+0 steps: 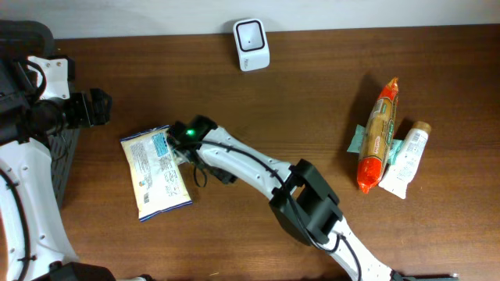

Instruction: Scan the item barcode

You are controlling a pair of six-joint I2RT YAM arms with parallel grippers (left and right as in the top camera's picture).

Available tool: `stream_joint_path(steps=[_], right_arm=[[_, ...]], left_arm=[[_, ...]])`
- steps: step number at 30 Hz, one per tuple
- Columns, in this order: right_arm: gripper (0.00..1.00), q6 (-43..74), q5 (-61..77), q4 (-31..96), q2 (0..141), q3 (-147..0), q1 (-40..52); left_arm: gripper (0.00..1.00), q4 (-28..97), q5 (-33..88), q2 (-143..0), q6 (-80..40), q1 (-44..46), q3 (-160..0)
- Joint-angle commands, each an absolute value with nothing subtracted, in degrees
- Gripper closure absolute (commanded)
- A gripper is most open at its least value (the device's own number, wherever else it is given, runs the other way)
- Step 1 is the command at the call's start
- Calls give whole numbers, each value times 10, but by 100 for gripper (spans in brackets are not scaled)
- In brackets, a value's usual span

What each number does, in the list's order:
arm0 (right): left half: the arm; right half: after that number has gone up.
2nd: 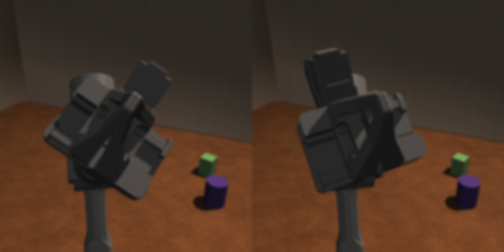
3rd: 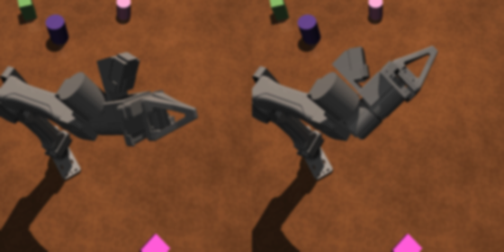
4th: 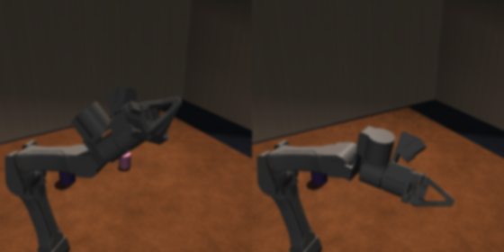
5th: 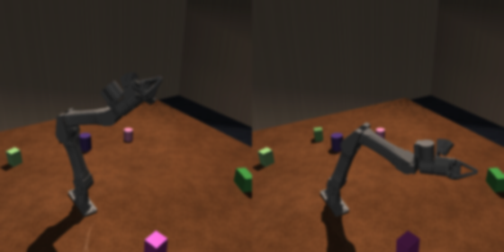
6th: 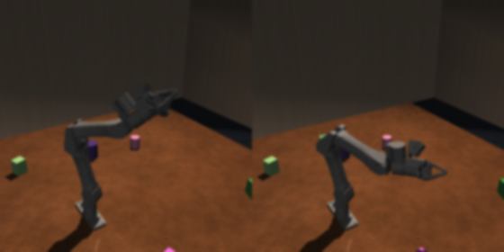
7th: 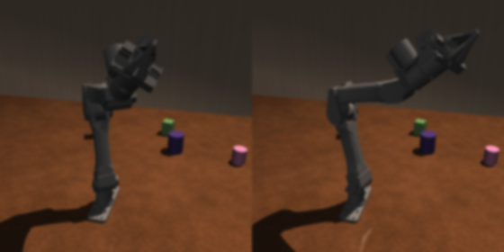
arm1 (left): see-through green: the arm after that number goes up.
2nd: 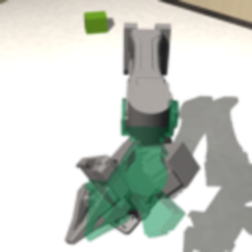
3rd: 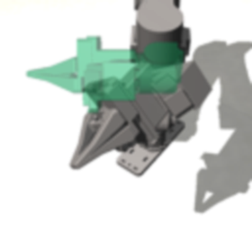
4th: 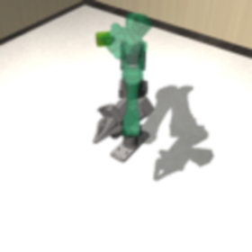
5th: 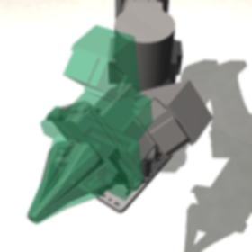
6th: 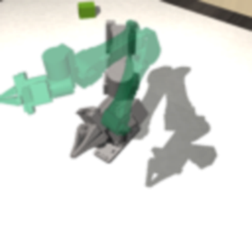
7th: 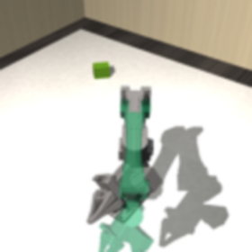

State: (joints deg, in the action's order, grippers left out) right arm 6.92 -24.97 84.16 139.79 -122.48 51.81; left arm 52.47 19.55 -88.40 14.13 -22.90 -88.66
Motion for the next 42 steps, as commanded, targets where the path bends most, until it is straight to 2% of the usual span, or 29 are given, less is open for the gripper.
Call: stream_joint_path(steps=[1, 17, 18, 20, 25, 29, 30, 32, 34, 37, 39, 42], right_arm=[[50, 84, -279, 837, 1384, -1232, 540], [51, 59, -282, 708, 1384, -1072, 516], [60, 59, -284, 706, 1384, -1072, 516], [96, 47, -283, 706, 1384, -1072, 516], [96, 47, -144, 735, 1328, -1130, 495], [96, 1, 211, 763, 1207, -1154, 384], [96, -40, 352, 771, 1206, -1152, 339], [96, -90, 500, 768, 1224, -1112, 280], [96, -102, 587, 694, 1235, -1007, 257], [96, -67, 604, 587, 1235, -897, 247], [95, -7, 514, 541, 1235, -853, 234], [81, 43, 390, 540, 1235, -846, 224]], left_arm=[[1, 524, 201, -881, 147, -230, -889], [1, 524, 202, -881, 147, -230, -889], [1, 524, 201, -881, 147, -230, -889], [1, 524, 201, -881, 147, -230, -889], [1, 524, 201, -881, 147, -230, -889], [1, 524, 201, -881, 147, -230, -889], [1, 524, 201, -881, 147, -230, -889], [1, 524, 201, -881, 147, -230, -889], [1, 524, 201, -881, 147, -230, -889], [1, 524, 201, -881, 147, -230, -889], [1, 524, 201, -881, 147, -230, -889], [1, 524, 201, -881, 147, -230, -889]])
